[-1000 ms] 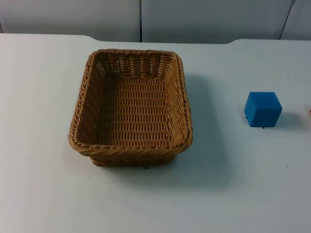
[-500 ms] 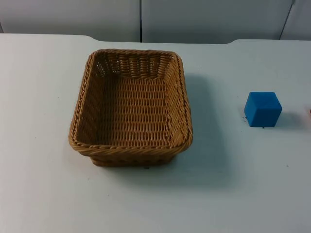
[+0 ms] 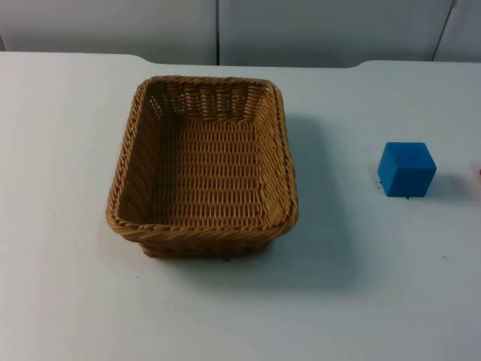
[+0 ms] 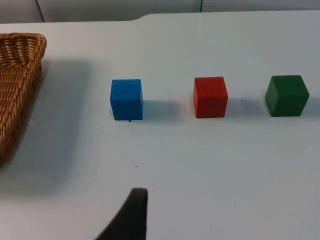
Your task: Pick up the basket with the left hand and place the blue cube into the basket with the right hand.
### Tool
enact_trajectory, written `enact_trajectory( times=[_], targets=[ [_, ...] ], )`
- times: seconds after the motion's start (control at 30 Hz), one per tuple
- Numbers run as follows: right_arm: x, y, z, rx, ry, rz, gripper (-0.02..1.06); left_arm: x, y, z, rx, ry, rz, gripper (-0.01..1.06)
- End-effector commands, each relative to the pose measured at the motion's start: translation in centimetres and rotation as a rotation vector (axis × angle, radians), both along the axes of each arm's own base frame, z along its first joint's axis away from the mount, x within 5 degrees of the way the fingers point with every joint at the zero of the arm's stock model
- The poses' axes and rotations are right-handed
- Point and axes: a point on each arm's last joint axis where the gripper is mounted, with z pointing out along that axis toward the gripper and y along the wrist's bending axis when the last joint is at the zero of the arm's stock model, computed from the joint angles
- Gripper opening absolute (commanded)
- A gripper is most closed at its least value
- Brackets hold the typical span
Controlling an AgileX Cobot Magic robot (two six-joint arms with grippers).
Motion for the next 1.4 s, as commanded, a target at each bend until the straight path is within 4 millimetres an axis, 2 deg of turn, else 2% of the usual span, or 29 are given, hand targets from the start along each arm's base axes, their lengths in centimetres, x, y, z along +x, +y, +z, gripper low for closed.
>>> enact_trajectory(
  times=[0.0,0.07,0.1,0.2,0.23,0.27,0.33,0.37,0.4,0.53,0.73,0.87,0.9,0.97,1.0,1.13,1.37],
  targets=[
    [0.1,0.0,-0.2,-0.002,-0.002,-0.008,1.05,2.2,-0.2,-0.3,-0.014,0.010,-0.013,1.05],
    [0.1,0.0,-0.2,-0.002,-0.002,-0.008,1.05,4.1,-0.4,-0.8,-0.023,0.044,-0.038,1.05],
    [0.1,0.0,-0.2,-0.002,-0.002,-0.008,1.05,4.1,-0.4,-0.8,-0.023,0.044,-0.038,1.05],
    [0.1,0.0,-0.2,-0.003,-0.002,-0.009,1.05,6.8,-0.8,-1.8,-0.044,0.087,-0.076,1.05],
    [0.1,0.0,-0.2,-0.003,-0.002,-0.009,1.05,6.8,-0.8,-1.8,-0.044,0.087,-0.076,1.05],
    [0.1,0.0,-0.2,-0.003,-0.002,-0.009,1.05,8.2,-0.9,-2.5,-0.037,0.109,-0.092,1.05],
    [0.1,0.0,-0.2,-0.003,-0.002,-0.009,1.05,9.4,-0.9,-3.0,-0.037,0.133,-0.094,1.05],
    [0.1,0.0,-0.2,-0.003,-0.002,-0.009,1.05,10.6,-0.9,-3.8,-0.041,0.170,-0.094,1.05],
    [0.1,0.0,-0.2,-0.003,-0.002,-0.009,1.05,10.6,-0.9,-3.8,-0.041,0.170,-0.094,1.05],
    [0.1,-0.1,-0.2,0.007,-0.003,-0.020,1.05,13.1,-1.3,-6.0,-0.072,0.250,-0.124,1.05],
    [0.1,-0.1,-0.2,0.008,-0.003,-0.022,1.05,14.6,-2.1,-8.2,-0.105,0.326,-0.151,1.05],
    [0.1,-0.1,-0.2,0.006,-0.003,-0.023,1.05,15.8,-3.5,-11.1,-0.122,0.411,-0.172,1.05],
    [0.1,-0.1,-0.2,0.006,-0.003,-0.023,1.05,15.8,-3.5,-11.1,-0.122,0.411,-0.172,1.05],
    [0.1,-0.1,-0.2,0.006,-0.003,-0.023,1.05,16.5,-4.1,-12.9,-0.146,0.465,-0.173,1.05],
    [0.1,-0.1,-0.2,0.006,-0.003,-0.023,1.05,16.5,-4.1,-12.9,-0.146,0.465,-0.173,1.05],
    [0.1,-0.1,-0.2,0.006,-0.003,-0.023,1.05,17.3,-5.2,-15.3,-0.149,0.526,-0.185,1.05],
    [0.1,-0.1,-0.2,0.006,-0.003,-0.023,1.05,18.6,-7.1,-17.0,-0.144,0.574,-0.228,1.05]
  ],
)
